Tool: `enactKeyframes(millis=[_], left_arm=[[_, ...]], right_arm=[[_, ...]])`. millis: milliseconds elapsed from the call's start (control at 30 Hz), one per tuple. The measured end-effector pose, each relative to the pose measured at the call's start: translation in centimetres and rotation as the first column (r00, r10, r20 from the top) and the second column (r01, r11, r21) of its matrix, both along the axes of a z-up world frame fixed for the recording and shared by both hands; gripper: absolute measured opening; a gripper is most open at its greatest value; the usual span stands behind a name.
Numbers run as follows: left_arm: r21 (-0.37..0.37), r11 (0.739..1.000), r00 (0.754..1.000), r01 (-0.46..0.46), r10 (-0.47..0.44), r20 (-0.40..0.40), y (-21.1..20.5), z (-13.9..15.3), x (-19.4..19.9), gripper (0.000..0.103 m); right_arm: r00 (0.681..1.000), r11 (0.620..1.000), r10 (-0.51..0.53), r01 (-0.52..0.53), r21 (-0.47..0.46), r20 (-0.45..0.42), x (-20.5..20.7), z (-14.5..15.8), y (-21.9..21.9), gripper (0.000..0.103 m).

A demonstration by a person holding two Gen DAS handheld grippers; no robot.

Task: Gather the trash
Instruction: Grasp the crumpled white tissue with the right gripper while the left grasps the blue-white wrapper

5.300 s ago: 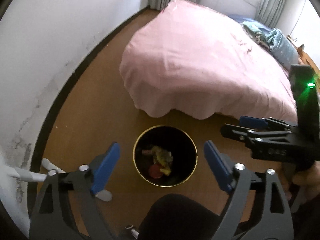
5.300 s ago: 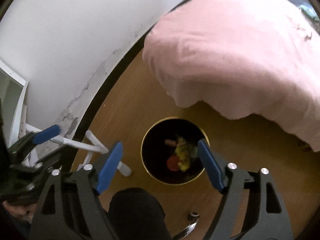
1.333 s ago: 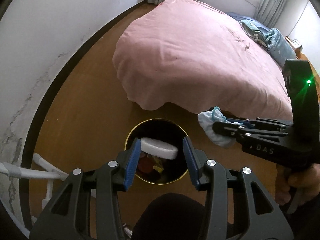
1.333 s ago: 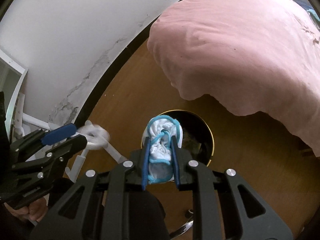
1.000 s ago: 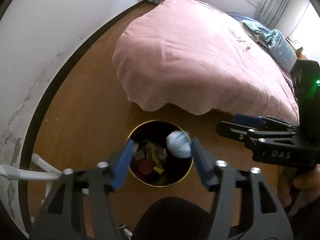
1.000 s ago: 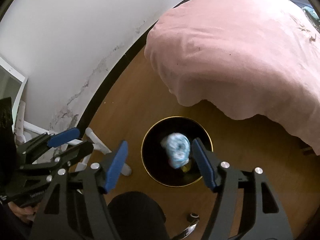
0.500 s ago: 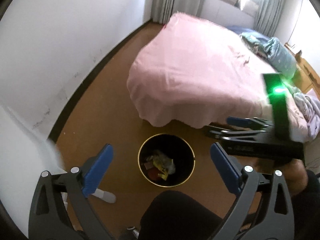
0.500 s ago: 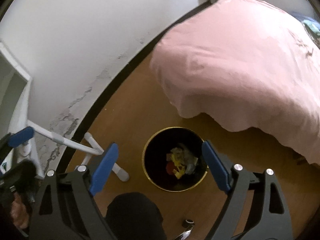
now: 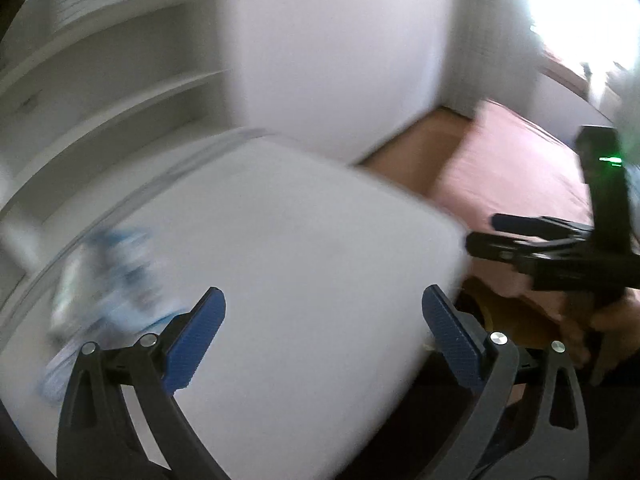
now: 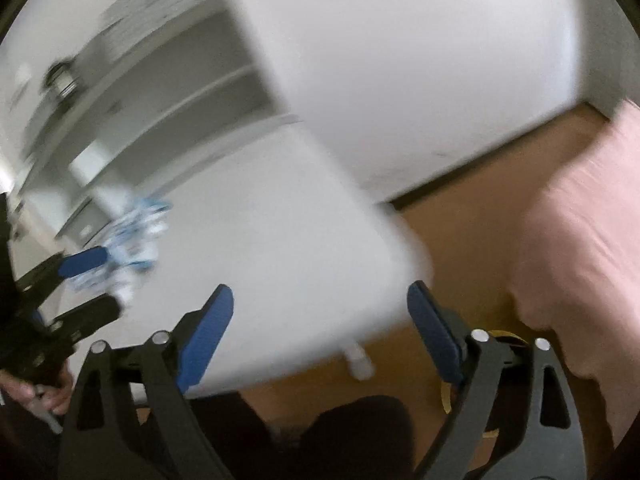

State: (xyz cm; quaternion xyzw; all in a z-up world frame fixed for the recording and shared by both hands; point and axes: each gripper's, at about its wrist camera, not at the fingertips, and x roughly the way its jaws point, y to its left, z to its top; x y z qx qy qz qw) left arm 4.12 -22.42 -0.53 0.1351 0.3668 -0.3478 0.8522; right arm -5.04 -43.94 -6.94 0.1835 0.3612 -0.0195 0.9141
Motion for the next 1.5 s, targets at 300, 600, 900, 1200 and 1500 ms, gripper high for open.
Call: enactKeyframes(millis=[300,600,900,1200,1500], left_arm=[[-0.002,0.924,0.923,-0.383,0.382,-0.047,17.5,-1.6,2.2,0.096],[0.006,0.862,0.860,-0.508,0.507,-0.064,25.1,-2.4,1.4,0.096],[0.022,0.890,0.889,-0.456,0.456,-0.038,23.3,-2.5,3.1,0.096],[0.064,0.940,0.942,-0.335,0.336,-0.004,17.6,-3.9,7.8,0.096],[0.103,0.943,0.946,-0.315,0.321,-0.042,15.6,-5.5,9.7,0.055]], right_arm=[[0.935,0.935,0.352,-0.353,-0.036,-0.040,9.4,0.4,16.5,0.087],[0.883,0.884,0.454,-0.464,-0.062,-0.121,13.2,-1.5,23.7,0.077],[0.872,0.871,0.461,-0.480,-0.104,-0.167,13.9,-2.4,25.0,0.038],[0.881,0.876,0.452,-0.468,-0.116,-0.141,11.9,-1.0,22.1,0.037],[0.908,0.904,0.399,-0.413,-0.112,-0.130,9.9,-0.8,18.5,0.037]])
